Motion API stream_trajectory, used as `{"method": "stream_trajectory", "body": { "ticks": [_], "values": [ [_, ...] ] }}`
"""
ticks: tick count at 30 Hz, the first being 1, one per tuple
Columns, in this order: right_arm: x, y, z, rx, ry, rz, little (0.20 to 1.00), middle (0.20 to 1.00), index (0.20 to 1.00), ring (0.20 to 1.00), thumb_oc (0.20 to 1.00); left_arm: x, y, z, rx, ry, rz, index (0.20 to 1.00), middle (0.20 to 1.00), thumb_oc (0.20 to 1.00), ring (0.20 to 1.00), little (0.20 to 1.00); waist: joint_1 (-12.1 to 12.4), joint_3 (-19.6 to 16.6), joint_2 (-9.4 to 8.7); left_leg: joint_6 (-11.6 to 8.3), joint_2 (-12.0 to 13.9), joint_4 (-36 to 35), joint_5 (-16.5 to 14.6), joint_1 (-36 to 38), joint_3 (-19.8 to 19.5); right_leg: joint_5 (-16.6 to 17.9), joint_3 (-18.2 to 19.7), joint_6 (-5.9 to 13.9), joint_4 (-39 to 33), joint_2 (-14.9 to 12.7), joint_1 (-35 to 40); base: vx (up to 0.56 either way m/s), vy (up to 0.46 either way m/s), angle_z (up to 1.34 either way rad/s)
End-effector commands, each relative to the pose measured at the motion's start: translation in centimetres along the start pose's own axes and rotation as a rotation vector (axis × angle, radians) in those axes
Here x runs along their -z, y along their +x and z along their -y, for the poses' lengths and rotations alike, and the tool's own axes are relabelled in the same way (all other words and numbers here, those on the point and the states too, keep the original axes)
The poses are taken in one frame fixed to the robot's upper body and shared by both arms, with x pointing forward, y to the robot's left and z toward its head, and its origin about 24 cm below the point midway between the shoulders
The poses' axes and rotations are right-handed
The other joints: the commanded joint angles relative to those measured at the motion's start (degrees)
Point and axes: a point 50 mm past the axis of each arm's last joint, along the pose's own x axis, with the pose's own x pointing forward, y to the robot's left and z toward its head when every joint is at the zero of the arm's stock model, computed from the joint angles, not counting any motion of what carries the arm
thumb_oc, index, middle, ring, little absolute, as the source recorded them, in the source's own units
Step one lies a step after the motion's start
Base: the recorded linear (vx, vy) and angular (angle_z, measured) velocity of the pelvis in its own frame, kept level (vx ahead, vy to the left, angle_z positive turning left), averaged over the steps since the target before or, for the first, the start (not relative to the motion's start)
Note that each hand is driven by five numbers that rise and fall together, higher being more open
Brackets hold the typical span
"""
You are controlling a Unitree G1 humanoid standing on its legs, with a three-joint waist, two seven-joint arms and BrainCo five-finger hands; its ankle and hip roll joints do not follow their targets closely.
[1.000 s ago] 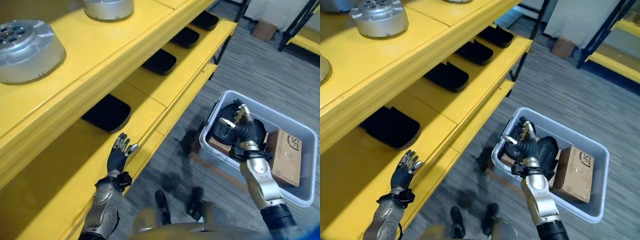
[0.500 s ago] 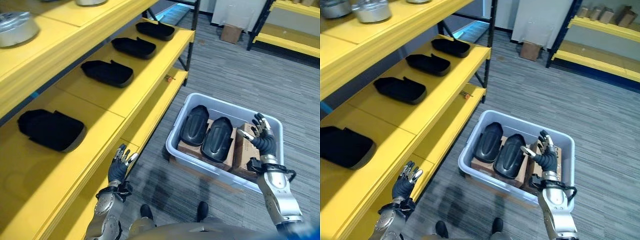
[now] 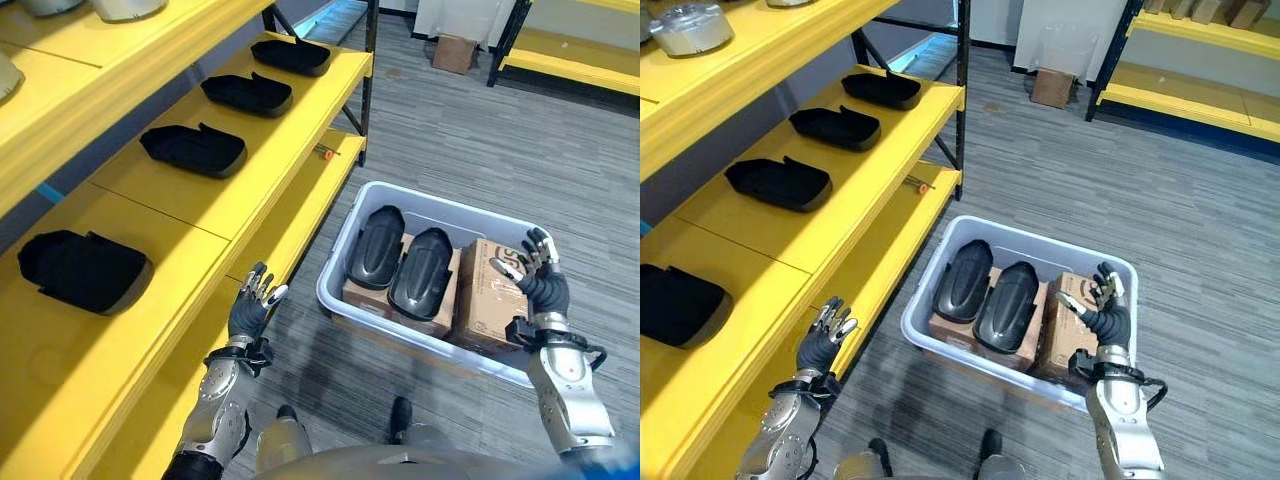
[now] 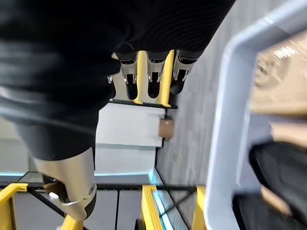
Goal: Move parts from the plastic box to the shelf.
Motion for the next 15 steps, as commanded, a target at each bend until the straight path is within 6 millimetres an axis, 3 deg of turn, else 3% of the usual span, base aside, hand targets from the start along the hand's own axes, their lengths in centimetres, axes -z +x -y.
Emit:
{"method": "stream_trajectory", "body": {
  "ticks": [1,4,6,9,15],
  "values": [
    [-3.1,0.9,-0.2,0.005,0.029,0.179,1.0,1.0,1.0,1.0,1.0,-1.7,0.3,0.5,0.036,0.035,0.095,1.0,1.0,1.0,1.0,1.0,0.8,-0.7,1.6,-0.16,0.4,-18.7,8.9,3.0,0.4,0.3,0.8,4.45,-0.3,0.9,2.6,0.12,0.135,-0.34],
    [-2.5,0.5,-0.6,-0.023,0.036,0.146,1.0,1.0,1.0,1.0,1.0,-1.3,0.1,0.4,0.025,0.033,0.081,1.0,1.0,1.0,1.0,1.0,1.0,-1.0,2.56,-0.18,0.1,-18.3,7.2,4.9,-2.4,-0.9,3.0,5.02,1.2,0.8,3.4,0.19,0.207,-0.41],
    [-2.2,0.3,-0.7,-0.027,0.048,0.131,1.0,1.0,1.0,1.0,1.0,-1.4,0.2,0.4,0.026,0.023,0.083,1.0,1.0,1.0,1.0,1.0,0.7,-1.4,2.51,-0.04,-0.1,-17.7,6.5,5.2,-1.0,-0.9,3.2,5.02,1.7,0.3,3.6,0.14,0.169,-0.92],
    [-1.1,-0.4,-0.7,-0.031,0.07,0.074,1.0,1.0,1.0,1.0,1.0,-1.9,0.2,0.0,0.033,0.04,0.093,1.0,1.0,1.0,1.0,1.0,0.2,-2.5,1.4,1.53,-1.9,-15.7,2.8,7.2,2.6,0.6,5.0,6.57,0.9,-2.6,4.4,0.17,0.238,-0.71],
    [-0.8,-0.5,-1.1,-0.047,0.074,0.055,1.0,1.0,1.0,1.0,1.0,-2.6,0.2,-0.6,0.01,0.072,0.116,1.0,1.0,1.0,1.0,1.0,-0.2,-3.2,0.44,2.46,-3.5,-15.0,0.7,8.2,6.0,2.6,6.4,8.06,-0.3,-4.9,3.4,0.06,0.122,-0.39]
  ]
}}
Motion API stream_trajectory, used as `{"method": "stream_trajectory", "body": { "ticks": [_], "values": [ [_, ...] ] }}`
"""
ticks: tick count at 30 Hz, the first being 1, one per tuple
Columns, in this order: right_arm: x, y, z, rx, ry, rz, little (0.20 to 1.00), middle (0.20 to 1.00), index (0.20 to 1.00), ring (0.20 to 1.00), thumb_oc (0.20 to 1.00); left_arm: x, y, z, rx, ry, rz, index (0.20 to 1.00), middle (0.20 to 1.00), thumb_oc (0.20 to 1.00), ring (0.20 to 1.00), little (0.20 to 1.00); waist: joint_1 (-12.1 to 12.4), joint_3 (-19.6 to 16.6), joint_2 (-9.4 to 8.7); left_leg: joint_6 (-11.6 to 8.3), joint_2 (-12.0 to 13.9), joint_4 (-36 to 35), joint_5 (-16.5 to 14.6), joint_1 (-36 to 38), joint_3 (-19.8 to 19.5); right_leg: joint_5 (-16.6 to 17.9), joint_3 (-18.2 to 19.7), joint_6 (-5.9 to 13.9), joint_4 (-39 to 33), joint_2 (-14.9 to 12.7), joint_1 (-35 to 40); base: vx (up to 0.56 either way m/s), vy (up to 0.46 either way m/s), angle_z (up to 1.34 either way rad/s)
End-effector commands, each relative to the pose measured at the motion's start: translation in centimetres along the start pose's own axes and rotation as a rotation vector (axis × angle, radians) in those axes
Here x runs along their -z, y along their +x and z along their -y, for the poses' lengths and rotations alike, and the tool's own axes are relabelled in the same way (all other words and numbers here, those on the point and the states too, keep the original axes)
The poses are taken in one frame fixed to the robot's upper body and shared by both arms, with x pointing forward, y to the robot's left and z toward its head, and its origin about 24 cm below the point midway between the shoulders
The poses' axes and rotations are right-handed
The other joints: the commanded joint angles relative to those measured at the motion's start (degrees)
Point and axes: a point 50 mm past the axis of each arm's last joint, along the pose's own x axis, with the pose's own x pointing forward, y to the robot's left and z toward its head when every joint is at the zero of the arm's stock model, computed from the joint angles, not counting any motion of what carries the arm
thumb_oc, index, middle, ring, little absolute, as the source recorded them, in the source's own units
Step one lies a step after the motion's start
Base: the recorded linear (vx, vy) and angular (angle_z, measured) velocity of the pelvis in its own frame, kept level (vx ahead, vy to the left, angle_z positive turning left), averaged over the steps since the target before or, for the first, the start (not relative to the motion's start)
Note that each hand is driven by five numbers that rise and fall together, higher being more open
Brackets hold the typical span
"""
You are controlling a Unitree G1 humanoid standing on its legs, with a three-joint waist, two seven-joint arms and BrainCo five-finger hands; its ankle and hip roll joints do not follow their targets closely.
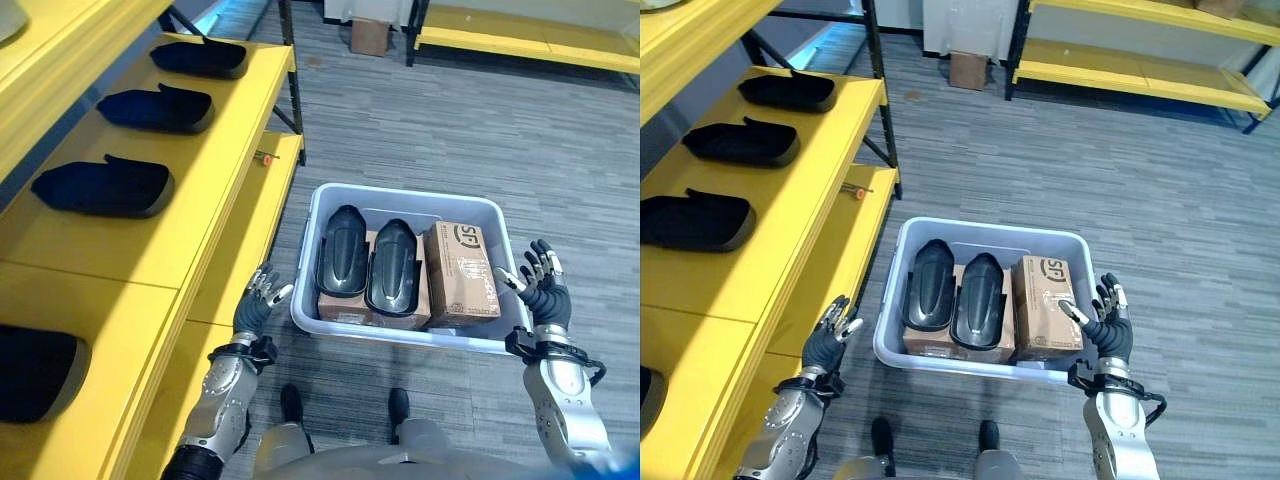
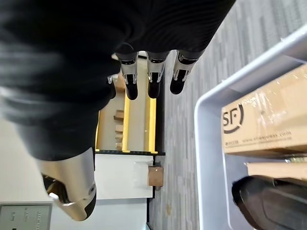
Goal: Move parts from the plastic box to the shelf.
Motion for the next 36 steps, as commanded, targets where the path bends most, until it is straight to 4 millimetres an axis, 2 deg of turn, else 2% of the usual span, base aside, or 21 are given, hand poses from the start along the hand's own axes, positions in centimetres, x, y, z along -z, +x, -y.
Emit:
{"method": "stream_trajectory", "body": {
  "ticks": [1,5,11,12,14,23,27,28,29,31,36],
  "values": [
    [-3.4,1.4,-0.2,-0.034,0.012,0.158,1.0,1.0,1.0,1.0,1.0,-1.9,-0.3,0.0,0.016,0.039,0.102,1.0,1.0,1.0,1.0,1.0,1.2,-2.0,0.19,-2.72,4.4,5.7,0.1,-3.9,-1.0,-0.6,-3.0,2.06,2.5,-1.3,2.6,0.05,0.051,-0.08],
    [-3.3,1.3,-0.2,-0.036,0.01,0.152,1.0,1.0,1.0,1.0,1.0,-2.0,-0.1,0.1,0.02,0.049,0.104,1.0,1.0,1.0,1.0,1.0,0.9,-2.5,0.04,-2.56,4.2,5.1,0.0,-3.2,-0.4,-0.5,-3.0,2.24,2.2,-1.4,2.6,0.05,0.019,-0.02],
    [-3.6,1.1,-1.2,-0.09,0.022,0.167,1.0,1.0,1.0,1.0,1.0,-3.0,0.4,1.4,0.076,0.067,0.155,1.0,1.0,1.0,1.0,1.0,-0.4,-2.3,0.5,-2.7,4.2,2.6,0.6,-1.8,1.4,0.0,-1.7,2.53,1.8,-1.2,0.9,0.0,-0.004,-0.12],
    [-3.9,1.2,-2.4,-0.145,0.031,0.179,1.0,1.0,1.0,1.0,1.0,-3.7,0.8,2.1,0.099,0.064,0.187,1.0,1.0,1.0,1.0,1.0,-0.9,-1.4,0.68,-2.73,4.2,2.2,0.8,-2.0,2.2,0.6,-0.7,2.88,1.7,-1.2,-0.8,-0.1,-0.001,-0.21],
    [-4.1,1.4,-3.0,-0.168,0.035,0.189,1.0,1.0,1.0,1.0,1.0,-4.0,1.1,2.5,0.113,0.058,0.203,1.0,1.0,1.0,1.0,1.0,-1.0,-0.9,0.75,-2.73,4.2,2.1,0.9,-2.2,2.8,1.0,0.2,2.99,1.8,-1.2,-2.0,-0.09,0.0,-0.22],
    [-6.3,3.4,-8.5,-0.333,0.057,0.28,1.0,1.0,1.0,1.0,1.0,-7.5,3.1,6.5,0.207,0.004,0.365,1.0,1.0,1.0,1.0,1.0,-1.2,3.7,1.89,-2.81,3.9,1.7,1.6,-5.6,5.7,4.0,4.6,3.8,2.3,-1.3,-10.1,-0.1,0.002,-0.31],
    [-7.0,4.0,-11.3,-0.407,0.041,0.31,1.0,1.0,1.0,1.0,1.0,-8.6,3.9,8.0,0.23,-0.017,0.412,1.0,1.0,1.0,1.0,1.0,-0.8,5.9,2.69,-3.04,3.9,2.1,2.3,-7.9,5.6,4.7,4.8,3.79,2.8,-1.4,-12.7,-0.07,-0.01,-0.05],
    [-7.0,4.0,-11.3,-0.407,0.041,0.31,1.0,1.0,1.0,1.0,1.0,-8.6,3.9,8.0,0.23,-0.017,0.412,1.0,1.0,1.0,1.0,1.0,-0.9,5.9,2.69,-3.04,3.9,2.1,2.3,-8.0,5.6,4.7,4.8,3.79,2.8,-1.4,-12.7,-0.07,-0.013,-0.01],
    [-6.9,4.3,-12.8,-0.437,0.026,0.301,1.0,1.0,1.0,1.0,1.0,-8.7,4.3,8.6,0.233,-0.019,0.412,1.0,1.0,1.0,1.0,1.0,-0.6,6.6,3.06,-3.11,3.9,2.2,2.6,-8.8,5.4,5.0,4.9,3.64,2.8,-1.4,-13.3,-0.05,-0.017,0.01],
    [-6.9,4.4,-13.9,-0.47,0.009,0.301,1.0,1.0,1.0,1.0,1.0,-8.8,4.6,9.0,0.227,-0.029,0.413,1.0,1.0,1.0,1.0,1.0,-0.4,7.3,3.37,-3.18,3.9,2.2,2.9,-9.3,5.3,5.2,5.0,3.59,3.0,-1.5,-14.0,-0.05,-0.015,0.01],
    [-6.8,4.7,-14.8,-0.471,-0.012,0.292,1.0,1.0,1.0,1.0,1.0,-9.1,4.9,9.3,0.221,-0.045,0.425,1.0,1.0,1.0,1.0,1.0,-0.1,8.0,3.94,-3.26,3.9,2.6,3.0,-10.6,5.0,5.3,5.2,3.42,3.4,-1.6,-15.3,-0.01,-0.003,0.0]
  ]
}}
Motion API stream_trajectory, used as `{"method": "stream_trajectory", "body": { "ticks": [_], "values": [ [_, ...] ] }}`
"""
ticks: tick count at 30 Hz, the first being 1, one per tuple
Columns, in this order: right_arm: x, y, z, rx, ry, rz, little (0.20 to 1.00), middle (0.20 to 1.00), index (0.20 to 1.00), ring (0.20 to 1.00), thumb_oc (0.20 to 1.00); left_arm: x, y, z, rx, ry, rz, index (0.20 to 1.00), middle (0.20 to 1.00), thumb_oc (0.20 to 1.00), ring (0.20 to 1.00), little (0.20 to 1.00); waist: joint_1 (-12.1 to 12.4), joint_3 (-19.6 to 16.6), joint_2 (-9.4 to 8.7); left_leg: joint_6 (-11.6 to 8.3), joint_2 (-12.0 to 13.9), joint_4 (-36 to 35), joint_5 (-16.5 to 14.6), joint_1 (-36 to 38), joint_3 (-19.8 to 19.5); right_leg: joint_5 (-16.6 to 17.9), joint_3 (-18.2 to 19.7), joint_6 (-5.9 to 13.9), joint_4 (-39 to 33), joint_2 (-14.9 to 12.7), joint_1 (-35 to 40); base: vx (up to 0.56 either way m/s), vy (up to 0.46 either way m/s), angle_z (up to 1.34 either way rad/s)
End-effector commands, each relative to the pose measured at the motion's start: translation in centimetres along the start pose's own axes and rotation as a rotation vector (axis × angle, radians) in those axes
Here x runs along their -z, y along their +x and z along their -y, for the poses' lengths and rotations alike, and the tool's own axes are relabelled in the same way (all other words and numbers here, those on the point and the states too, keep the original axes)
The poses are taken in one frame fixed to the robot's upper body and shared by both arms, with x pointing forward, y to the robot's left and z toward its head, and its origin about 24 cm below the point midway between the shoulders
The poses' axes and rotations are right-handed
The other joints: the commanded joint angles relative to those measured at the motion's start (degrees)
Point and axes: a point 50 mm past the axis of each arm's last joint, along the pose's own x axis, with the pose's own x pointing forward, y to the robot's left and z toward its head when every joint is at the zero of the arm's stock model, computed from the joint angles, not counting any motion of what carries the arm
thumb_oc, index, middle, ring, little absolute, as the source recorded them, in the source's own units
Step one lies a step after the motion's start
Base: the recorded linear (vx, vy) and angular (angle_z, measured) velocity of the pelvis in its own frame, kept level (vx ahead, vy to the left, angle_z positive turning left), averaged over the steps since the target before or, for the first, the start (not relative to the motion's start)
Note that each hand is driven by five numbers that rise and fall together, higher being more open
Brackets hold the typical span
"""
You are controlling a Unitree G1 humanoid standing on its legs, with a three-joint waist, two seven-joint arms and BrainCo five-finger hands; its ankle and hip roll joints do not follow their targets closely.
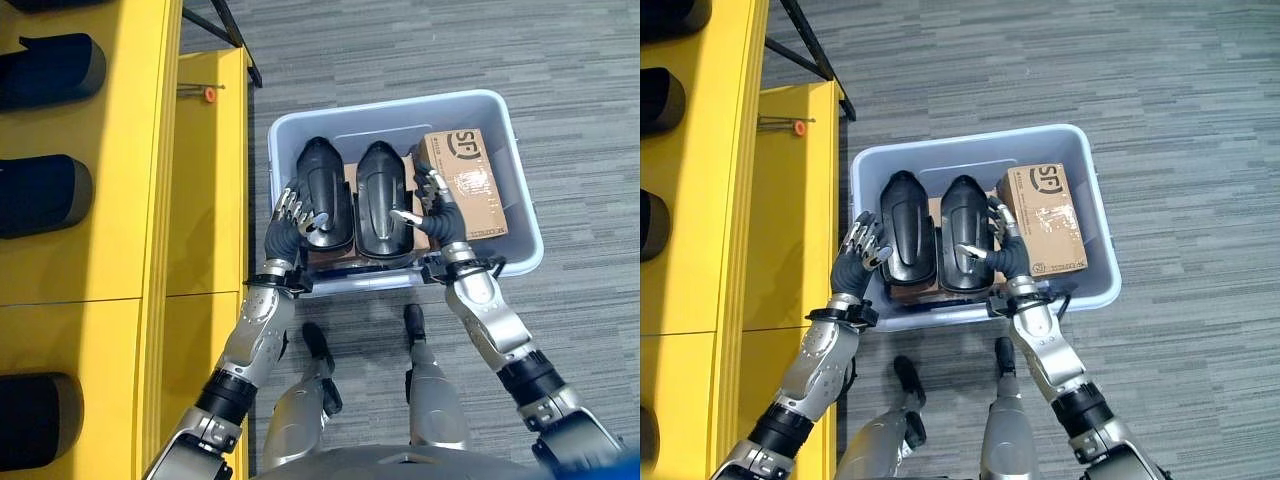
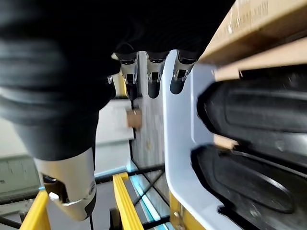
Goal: Move parts from the plastic box to the shelf.
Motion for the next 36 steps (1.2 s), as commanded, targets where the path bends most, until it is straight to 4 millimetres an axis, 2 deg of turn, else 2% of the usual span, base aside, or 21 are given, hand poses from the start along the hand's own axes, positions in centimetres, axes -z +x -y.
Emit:
{"method": "stream_trajectory", "body": {
  "ticks": [1,10,18,24,32,36],
  "values": [
    [-1.5,0.3,-0.3,0.032,0.01,0.091,1.0,1.0,1.0,1.0,1.0,-1.4,0.2,0.2,0.001,-0.001,0.093,1.0,1.0,1.0,1.0,1.0,1.3,-2.0,-1.36,-3.32,2.9,5.1,0.7,-4.0,-3.0,0.3,-2.2,2.71,5.7,-3.4,-3.0,0.0,0.0,0.0],
    [-1.1,0.8,-0.3,0.059,-0.001,0.076,1.0,1.0,1.0,1.0,1.0,-1.3,0.6,0.9,0.013,0.005,0.096,1.0,1.0,1.0,1.0,1.0,1.5,-0.4,-0.52,-3.43,3.0,6.1,1.0,-6.3,-3.5,0.4,-2.3,2.47,6.6,-3.7,-4.8,-0.02,-0.007,0.01],
    [-1.6,0.8,1.6,0.175,-0.014,0.104,1.0,1.0,1.0,1.0,1.0,-1.3,0.6,1.0,0.006,0.006,0.096,1.0,1.0,1.0,1.0,1.0,1.4,0.3,0.04,-3.51,2.9,6.3,1.2,-8.1,-3.8,0.6,-2.2,2.44,7.0,-3.7,-6.7,0.0,0.0,0.0],
    [-1.2,0.5,2.4,0.225,-0.016,0.09,1.0,1.0,1.0,1.0,1.0,-1.0,0.4,0.9,0.006,0.015,0.081,1.0,1.0,1.0,1.0,1.0,1.2,0.7,0.35,-3.54,3.0,6.5,1.2,-8.9,-3.8,0.7,-1.9,2.33,7.2,-3.6,-7.5,0.0,0.0,0.0],
    [-0.1,0.9,2.1,0.214,-0.016,0.038,1.0,1.0,1.0,1.0,1.0,-1.3,0.6,0.9,0.008,0.019,0.091,1.0,1.0,1.0,1.0,1.0,1.6,1.1,0.61,-3.65,2.9,6.5,1.4,-10.0,-4.2,0.7,-2.3,2.2,7.5,-3.5,-8.4,0.0,0.0,0.0],
    [0.3,1.6,1.3,0.19,-0.039,0.017,1.0,1.0,1.0,1.0,1.0,-1.2,0.8,1.6,0.034,0.009,0.09,1.0,1.0,1.0,1.0,1.0,2.0,1.5,0.68,-3.68,2.9,6.6,1.6,-10.8,-4.8,0.5,-2.7,2.04,7.9,-3.3,-8.9,0.0,-0.017,0.08]
  ]
}}
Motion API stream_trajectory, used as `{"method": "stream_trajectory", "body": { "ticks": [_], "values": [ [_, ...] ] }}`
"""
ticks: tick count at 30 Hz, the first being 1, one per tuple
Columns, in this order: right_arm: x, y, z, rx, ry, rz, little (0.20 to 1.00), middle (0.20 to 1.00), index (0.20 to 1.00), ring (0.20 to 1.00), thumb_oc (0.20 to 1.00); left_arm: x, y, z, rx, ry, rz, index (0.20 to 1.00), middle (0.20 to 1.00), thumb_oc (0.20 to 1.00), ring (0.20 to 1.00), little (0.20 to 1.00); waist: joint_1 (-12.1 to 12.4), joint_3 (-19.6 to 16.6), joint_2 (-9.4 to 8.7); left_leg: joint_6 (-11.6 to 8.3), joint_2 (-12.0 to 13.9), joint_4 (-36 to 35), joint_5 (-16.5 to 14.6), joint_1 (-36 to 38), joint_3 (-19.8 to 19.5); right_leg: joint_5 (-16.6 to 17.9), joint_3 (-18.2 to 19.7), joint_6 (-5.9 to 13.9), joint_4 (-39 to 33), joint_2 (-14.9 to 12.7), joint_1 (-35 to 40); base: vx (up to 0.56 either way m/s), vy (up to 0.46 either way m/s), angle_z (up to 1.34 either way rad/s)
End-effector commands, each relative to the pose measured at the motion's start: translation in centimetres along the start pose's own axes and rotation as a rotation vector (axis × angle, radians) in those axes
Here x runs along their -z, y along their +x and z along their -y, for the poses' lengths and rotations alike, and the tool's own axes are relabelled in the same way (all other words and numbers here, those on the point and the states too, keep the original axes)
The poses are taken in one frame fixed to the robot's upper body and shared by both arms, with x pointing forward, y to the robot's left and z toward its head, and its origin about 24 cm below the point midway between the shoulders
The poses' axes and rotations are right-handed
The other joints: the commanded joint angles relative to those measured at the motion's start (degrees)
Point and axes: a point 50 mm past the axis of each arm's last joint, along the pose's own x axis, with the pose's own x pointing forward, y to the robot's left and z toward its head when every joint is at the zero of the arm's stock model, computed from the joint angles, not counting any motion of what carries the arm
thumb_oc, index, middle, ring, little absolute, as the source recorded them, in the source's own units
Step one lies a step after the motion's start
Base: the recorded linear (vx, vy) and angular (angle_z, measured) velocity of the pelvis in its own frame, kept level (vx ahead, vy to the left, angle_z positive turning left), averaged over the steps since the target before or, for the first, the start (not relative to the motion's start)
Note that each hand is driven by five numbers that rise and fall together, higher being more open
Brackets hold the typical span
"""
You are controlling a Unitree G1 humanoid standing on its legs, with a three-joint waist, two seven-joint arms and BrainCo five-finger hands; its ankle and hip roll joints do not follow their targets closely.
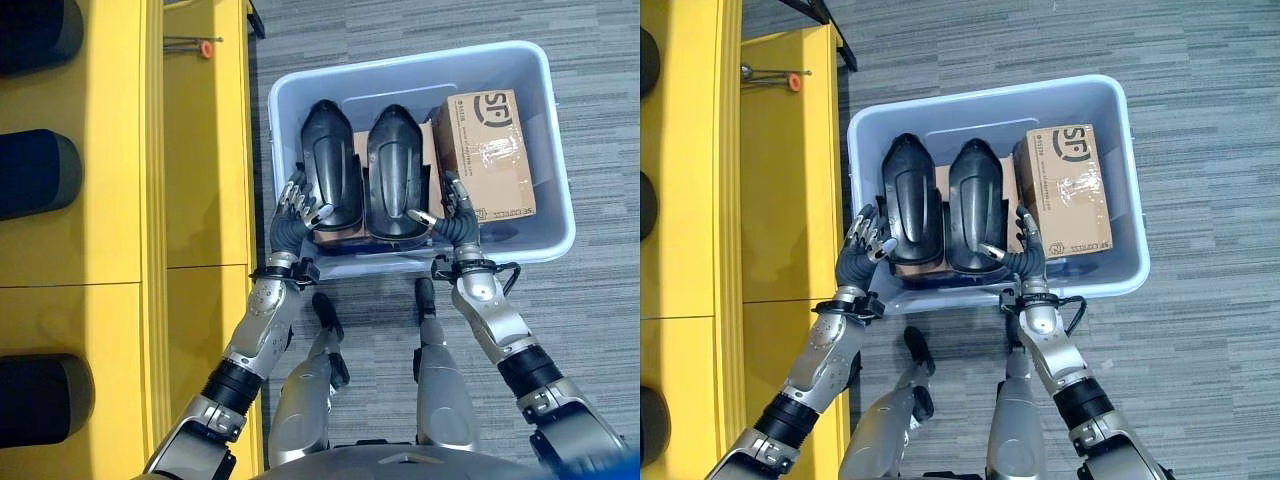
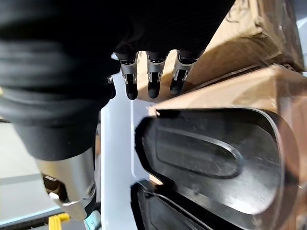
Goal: Move parts from the plastic box to the shelf.
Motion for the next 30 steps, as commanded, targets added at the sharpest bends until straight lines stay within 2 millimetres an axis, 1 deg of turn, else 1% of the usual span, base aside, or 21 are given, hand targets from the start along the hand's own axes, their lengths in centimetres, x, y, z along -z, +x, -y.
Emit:
{"method": "stream_trajectory", "body": {
  "ticks": [1,8,9,15,19,21,22,26,27,28,30],
  "values": [
    [-2.2,0.7,-1.3,-0.012,0.05,0.106,1.0,1.0,1.0,1.0,1.0,-1.2,0.2,0.4,0.031,0.013,0.083,1.0,1.0,1.0,1.0,1.0,0.9,-1.2,-1.63,-3.83,2.7,4.8,1.4,-4.2,-3.5,0.2,-1.8,2.2,7.5,-3.1,-3.3,0.0,-0.005,0.1],
    [-1.7,1.2,-1.3,0.032,0.06,0.071,1.0,1.0,1.0,1.0,1.0,-1.4,0.5,0.6,0.027,0.015,0.092,1.0,1.0,1.0,1.0,1.0,1.3,-0.7,-1.58,-3.67,2.4,5.6,1.2,-5.7,-4.1,0.1,-2.3,2.09,8.0,-3.4,-4.3,0.0,0.001,0.02],
    [-1.4,1.3,-0.9,0.058,0.064,0.06,1.0,1.0,1.0,1.0,1.0,-1.4,0.5,0.6,0.029,0.015,0.092,1.0,1.0,1.0,1.0,1.0,1.4,-0.5,-1.55,-3.66,2.4,5.8,1.1,-6.1,-4.2,0.1,-2.3,2.04,8.2,-3.4,-4.7,-0.01,0.018,0.05],
    [-1.6,1.8,0.2,0.134,0.069,0.064,1.0,1.0,1.0,1.0,1.0,-1.6,0.6,0.6,0.022,0.015,0.099,1.0,1.0,1.0,1.0,1.0,1.4,-0.2,-1.39,-3.64,2.4,5.9,1.1,-7.1,-4.1,0.2,-2.2,2.05,8.5,-3.4,-5.8,0.0,0.006,0.04],
    [-2.0,1.9,0.6,0.165,0.081,0.081,1.0,1.0,1.0,1.0,1.0,-1.7,0.7,0.7,0.023,0.014,0.101,1.0,1.0,1.0,1.0,1.0,1.3,-0.1,-1.32,-3.6,2.5,5.9,1.0,-7.5,-4.0,0.2,-2.0,2.08,8.7,-3.4,-6.5,0.0,0.0,0.0],
    [-2.5,1.6,0.9,0.172,0.091,0.11,1.0,1.0,1.0,1.0,1.0,-1.7,0.8,0.7,0.019,0.014,0.103,1.0,1.0,1.0,1.0,1.0,1.1,0.0,-1.54,-3.57,2.5,6.2,0.9,-7.8,-4.1,0.0,-2.0,2.03,9.0,-3.3,-6.9,0.04,0.001,-0.01],
    [-2.5,1.5,1.0,0.177,0.094,0.115,1.0,1.0,1.0,1.0,1.0,-1.7,0.8,0.7,0.018,0.016,0.102,1.0,1.0,1.0,1.0,1.0,1.0,-0.2,-1.53,-4.11,2.3,6.1,-0.3,-7.3,-4.7,-1.1,-2.1,2.35,9.1,-3.4,-6.4,0.08,0.003,-0.01],
    [-3.1,1.3,1.1,0.176,0.091,0.146,1.0,1.0,1.0,1.0,1.0,-1.7,0.8,0.7,0.019,0.021,0.102,1.0,1.0,1.0,1.0,1.0,0.8,-0.3,-1.67,-4.12,2.4,6.4,-0.6,-7.7,-4.7,-1.2,-1.9,2.3,9.2,-3.2,-6.8,0.02,0.001,0.0],
    [-3.2,1.3,1.1,0.177,0.095,0.152,1.0,1.0,1.0,1.0,1.0,-1.7,0.8,0.7,0.018,0.021,0.103,1.0,1.0,1.0,1.0,1.0,0.8,-0.3,-1.73,-4.11,2.4,6.5,-0.6,-7.9,-4.7,-1.2,-1.9,2.28,9.2,-3.2,-6.9,-0.07,-0.015,-0.01],
    [-3.4,1.3,1.2,0.175,0.093,0.16,1.0,1.0,1.0,1.0,1.0,-1.7,0.7,0.6,0.018,0.022,0.105,1.0,1.0,1.0,1.0,1.0,0.7,0.0,-1.83,-3.56,2.6,6.7,0.6,-8.6,-4.2,-0.1,-1.8,1.96,9.3,-3.0,-7.6,-0.07,-0.018,0.0],
    [-3.6,1.2,1.2,0.176,0.096,0.175,1.0,1.0,1.0,1.0,1.0,-1.7,0.7,0.6,0.017,0.023,0.104,1.0,1.0,1.0,1.0,1.0,0.6,0.0,-1.89,-3.55,2.6,6.8,0.5,-8.9,-4.3,-0.2,-1.8,1.94,9.4,-3.1,-7.8,0.0,-0.003,0.0]
  ]
}}
